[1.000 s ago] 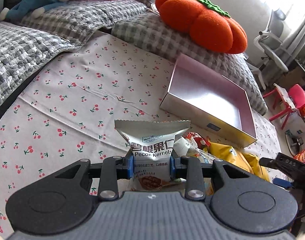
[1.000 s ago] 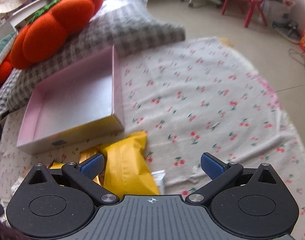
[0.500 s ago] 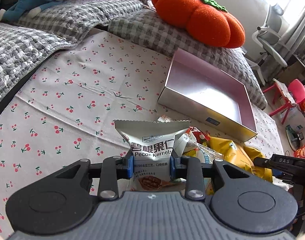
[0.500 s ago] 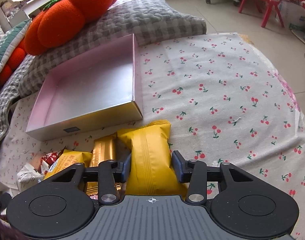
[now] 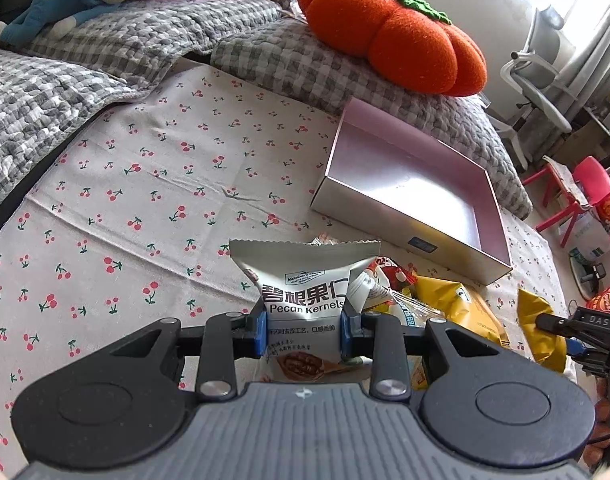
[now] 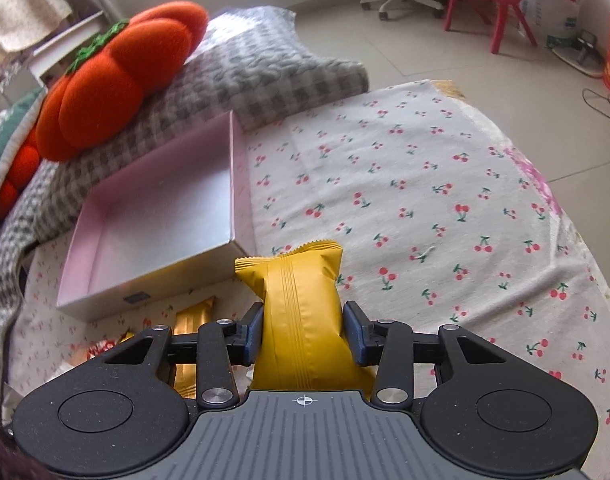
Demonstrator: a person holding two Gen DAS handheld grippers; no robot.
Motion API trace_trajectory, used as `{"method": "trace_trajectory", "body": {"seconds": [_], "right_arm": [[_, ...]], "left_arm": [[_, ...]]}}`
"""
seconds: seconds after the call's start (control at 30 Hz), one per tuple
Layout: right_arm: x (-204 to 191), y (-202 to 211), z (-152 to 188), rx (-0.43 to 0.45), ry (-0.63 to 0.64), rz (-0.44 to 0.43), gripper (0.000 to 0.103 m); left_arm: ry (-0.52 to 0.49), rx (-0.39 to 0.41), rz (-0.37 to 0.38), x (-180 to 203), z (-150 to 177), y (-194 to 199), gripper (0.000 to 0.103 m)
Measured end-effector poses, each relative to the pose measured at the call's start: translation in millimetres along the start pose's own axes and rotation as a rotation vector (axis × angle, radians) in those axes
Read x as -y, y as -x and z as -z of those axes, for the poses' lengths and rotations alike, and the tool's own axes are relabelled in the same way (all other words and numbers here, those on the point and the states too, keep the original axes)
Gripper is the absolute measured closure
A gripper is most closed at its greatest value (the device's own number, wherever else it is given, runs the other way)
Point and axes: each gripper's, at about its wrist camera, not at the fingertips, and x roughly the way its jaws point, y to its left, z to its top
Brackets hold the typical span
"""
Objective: Organize snacks
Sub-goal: 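Carry both snacks over the pink box and open both grippers to drop them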
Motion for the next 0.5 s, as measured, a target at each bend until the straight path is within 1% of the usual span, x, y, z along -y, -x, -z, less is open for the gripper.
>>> {"method": "trace_trajectory", "body": {"seconds": [0.17,0.37,0.5], "right_arm": [[2,8,1,0.042,-0.019,-0.026,0.063],[-1,16,0,0.09,-0.02,-0.046,0.063],[-1,15,-1,0.092,-0.033,-0.061,0.063]], "left_arm": [[-0.001,0.004,-0.005,2,-3,-1,0.073],[-0.014,0.033,-0.026,9,-10,-1,0.073],[-0.017,0.048,-0.04,16,-20,-3,0.073]]}}
